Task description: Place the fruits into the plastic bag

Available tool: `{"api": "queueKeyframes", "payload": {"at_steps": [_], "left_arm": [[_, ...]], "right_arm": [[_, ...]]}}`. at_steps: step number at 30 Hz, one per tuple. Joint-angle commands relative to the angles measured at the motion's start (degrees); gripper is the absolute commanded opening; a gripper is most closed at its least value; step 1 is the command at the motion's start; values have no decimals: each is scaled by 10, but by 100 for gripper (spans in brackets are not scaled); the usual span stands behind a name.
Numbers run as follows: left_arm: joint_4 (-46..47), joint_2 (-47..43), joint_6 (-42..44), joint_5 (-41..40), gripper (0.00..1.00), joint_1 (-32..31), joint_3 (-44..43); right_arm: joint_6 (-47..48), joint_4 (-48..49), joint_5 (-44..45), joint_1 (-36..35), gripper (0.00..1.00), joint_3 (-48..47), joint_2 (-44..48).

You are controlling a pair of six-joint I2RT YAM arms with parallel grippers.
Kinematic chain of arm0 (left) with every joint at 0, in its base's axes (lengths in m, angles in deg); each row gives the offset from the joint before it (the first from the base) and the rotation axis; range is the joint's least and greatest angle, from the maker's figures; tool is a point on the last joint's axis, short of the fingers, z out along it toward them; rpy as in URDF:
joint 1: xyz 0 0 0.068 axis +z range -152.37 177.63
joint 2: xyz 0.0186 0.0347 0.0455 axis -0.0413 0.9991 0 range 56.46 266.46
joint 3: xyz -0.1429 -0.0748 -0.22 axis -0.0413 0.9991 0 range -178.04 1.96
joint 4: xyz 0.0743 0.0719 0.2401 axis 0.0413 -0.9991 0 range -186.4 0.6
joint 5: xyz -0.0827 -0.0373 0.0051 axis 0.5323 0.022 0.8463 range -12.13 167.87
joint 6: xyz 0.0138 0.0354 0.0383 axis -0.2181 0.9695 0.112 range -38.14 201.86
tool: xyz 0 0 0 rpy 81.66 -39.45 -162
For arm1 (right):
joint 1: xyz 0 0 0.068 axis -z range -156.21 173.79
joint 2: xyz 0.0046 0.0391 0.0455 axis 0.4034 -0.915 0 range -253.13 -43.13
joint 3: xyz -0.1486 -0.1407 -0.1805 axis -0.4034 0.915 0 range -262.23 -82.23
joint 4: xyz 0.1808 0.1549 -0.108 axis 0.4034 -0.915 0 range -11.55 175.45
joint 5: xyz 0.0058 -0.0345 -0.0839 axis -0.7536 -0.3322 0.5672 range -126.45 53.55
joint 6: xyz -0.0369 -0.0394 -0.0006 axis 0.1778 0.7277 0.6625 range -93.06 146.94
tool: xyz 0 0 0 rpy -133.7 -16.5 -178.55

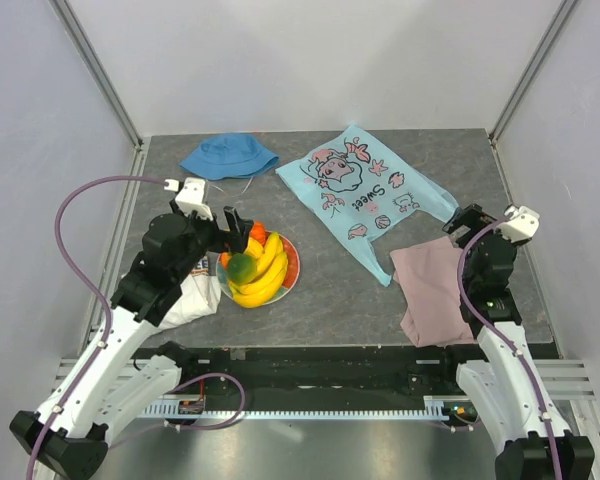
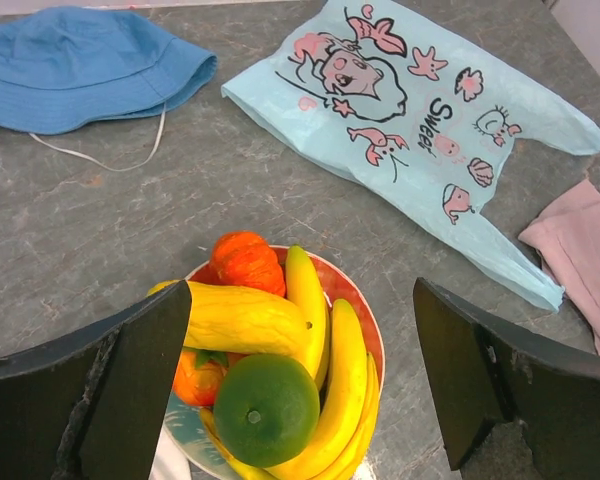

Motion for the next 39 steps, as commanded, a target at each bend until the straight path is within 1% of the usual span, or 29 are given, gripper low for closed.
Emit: {"api": "queueKeyframes", "payload": {"at_steps": [1,3,5,8,12,13,14,16,17,18,19,20,23,24,29,32,36,39], "left_arm": [[26,-35,-22,-77,99,1,4],[27,-50,-25,-103,99,2,10],[32,-56,-24,-106,99,1,14],[37,-62,-22,-98,99,1,17],[45,-64,-3,-63,99,2,25],[44,-59,5,-50,99,2,25],[43,-56,24,-36,99,2,24],[34,-41,37,8,99,2,14],[31,-35,48,32,99,1,9],[28,-30,54,51,99,2,0],[24,-25,57,61,99,2,-4],[23,-16,59,65,99,1,-6],[22,-6,55,64,99,2,-3],[23,-5,54,61,99,2,1],[18,0,58,68,99,1,9],[16,-1,59,72,99,1,13],[15,-6,59,72,99,1,17],[14,-5,57,77,99,2,17]], "right_arm": [[-8,-15,-15,-1,98,-27,-12],[-12,-17,-36,0,98,-31,-19],[-22,-18,-54,-1,98,-34,-25],[-41,-21,-73,-1,96,-44,-48],[-80,-21,-111,0,93,-56,-79],[-87,-17,-155,-1,90,-57,-88],[-110,-9,-177,-1,88,-56,-107],[-139,31,-217,-1,84,-42,-134],[-156,64,-251,-2,82,-36,-165],[-174,77,-273,-3,74,-32,-185],[-179,80,-282,-6,68,-35,-201],[-179,75,-274,-21,65,-42,-232],[-168,40,-229,-61,65,-70,-279],[-184,44,-225,-65,64,-71,-289],[-225,93,-241,-86,63,-71,-372],[-247,118,-229,-94,61,-70,-395],[-270,159,-214,-94,57,-58,-420],[-291,192,-212,-94,56,-58,-449]]}}
